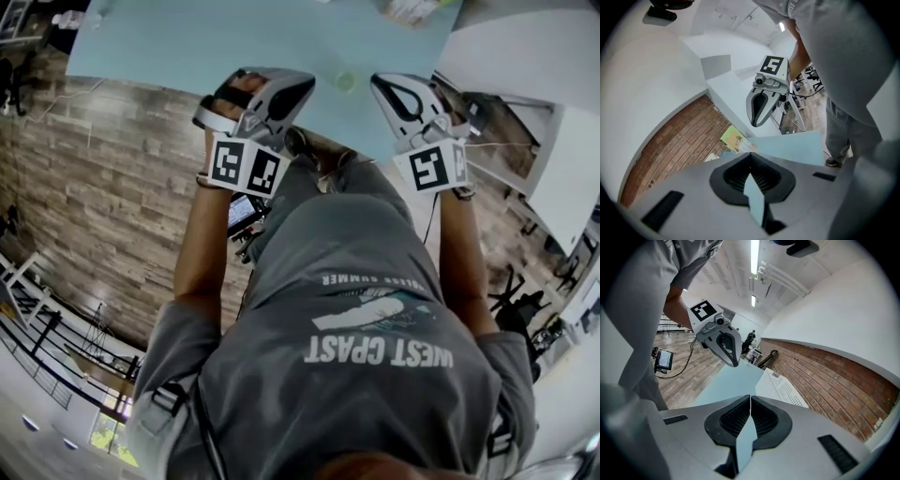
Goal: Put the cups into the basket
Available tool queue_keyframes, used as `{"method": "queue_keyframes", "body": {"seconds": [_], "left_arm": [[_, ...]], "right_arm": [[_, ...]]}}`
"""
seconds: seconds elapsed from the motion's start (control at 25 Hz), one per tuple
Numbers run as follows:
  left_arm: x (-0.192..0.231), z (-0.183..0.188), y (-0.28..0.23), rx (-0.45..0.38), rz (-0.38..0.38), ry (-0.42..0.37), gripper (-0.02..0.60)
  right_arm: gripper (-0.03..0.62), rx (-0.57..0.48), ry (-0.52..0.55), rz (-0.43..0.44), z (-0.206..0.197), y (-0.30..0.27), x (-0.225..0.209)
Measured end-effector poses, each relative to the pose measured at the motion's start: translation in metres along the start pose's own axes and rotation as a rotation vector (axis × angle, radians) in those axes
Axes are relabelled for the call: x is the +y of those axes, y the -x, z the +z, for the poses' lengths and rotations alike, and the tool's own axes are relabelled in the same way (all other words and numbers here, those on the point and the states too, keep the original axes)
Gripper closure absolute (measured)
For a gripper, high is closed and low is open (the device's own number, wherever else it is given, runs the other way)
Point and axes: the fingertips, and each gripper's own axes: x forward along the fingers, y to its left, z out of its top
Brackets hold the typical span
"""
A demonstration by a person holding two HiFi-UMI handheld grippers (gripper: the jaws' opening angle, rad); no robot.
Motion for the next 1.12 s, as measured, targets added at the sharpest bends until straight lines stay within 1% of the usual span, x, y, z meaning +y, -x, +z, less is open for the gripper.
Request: {"method": "queue_keyframes", "body": {"seconds": [0.16,0.32,0.52,0.64,0.72,0.8,0.96,1.12], "left_arm": [[-0.004,-0.007,-0.010,-0.014,-0.037,0.022,0.580],[-0.007,-0.011,-0.028,-0.008,-0.065,0.034,0.580],[-0.001,-0.007,-0.044,0.024,-0.071,0.051,0.580],[0.003,-0.003,-0.054,0.057,-0.064,0.054,0.580],[0.005,0.001,-0.061,0.077,-0.056,0.060,0.580],[0.012,0.004,-0.066,0.093,-0.037,0.066,0.580],[0.025,0.004,-0.071,0.115,-0.009,0.067,0.580],[0.038,-0.003,-0.073,0.119,-0.005,0.064,0.580]], "right_arm": [[0.579,0.028,-0.031,0.013,-0.011,-0.012,0.002],[0.579,0.048,-0.064,0.035,-0.030,-0.023,-0.004],[0.577,0.066,-0.105,0.100,-0.057,-0.037,-0.007],[0.567,0.069,-0.131,0.157,-0.074,-0.049,-0.005],[0.531,0.074,-0.146,0.199,-0.085,-0.055,0.000],[0.516,0.087,-0.140,0.241,-0.094,-0.063,0.002],[0.510,0.124,-0.133,0.316,-0.106,-0.080,0.010],[0.508,0.199,-0.144,0.400,-0.123,-0.096,0.027]]}}
